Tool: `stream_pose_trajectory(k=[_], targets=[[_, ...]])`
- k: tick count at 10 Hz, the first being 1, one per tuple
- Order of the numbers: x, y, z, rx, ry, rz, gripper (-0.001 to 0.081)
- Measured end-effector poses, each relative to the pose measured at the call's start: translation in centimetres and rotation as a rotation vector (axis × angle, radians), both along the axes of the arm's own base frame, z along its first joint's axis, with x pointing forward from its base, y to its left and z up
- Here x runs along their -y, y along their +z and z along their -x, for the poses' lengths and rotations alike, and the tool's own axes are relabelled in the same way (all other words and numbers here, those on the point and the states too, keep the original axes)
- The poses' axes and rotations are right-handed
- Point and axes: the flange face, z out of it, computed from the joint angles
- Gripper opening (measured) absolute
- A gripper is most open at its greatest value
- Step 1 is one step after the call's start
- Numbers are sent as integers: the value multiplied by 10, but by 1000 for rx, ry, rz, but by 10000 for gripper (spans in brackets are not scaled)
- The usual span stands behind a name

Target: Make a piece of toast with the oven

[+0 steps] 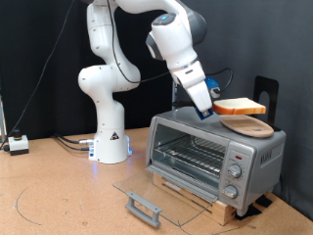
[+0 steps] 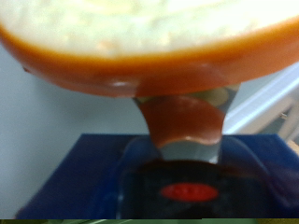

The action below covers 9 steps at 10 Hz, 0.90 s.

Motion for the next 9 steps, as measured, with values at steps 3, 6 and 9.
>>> stream_pose_trajectory(k=[3,6,9], targets=[[4,0,3,-6,13,9,397],[48,-3,0,-11,35,-18,397],[99,-7,1,-21,46,-1,397]])
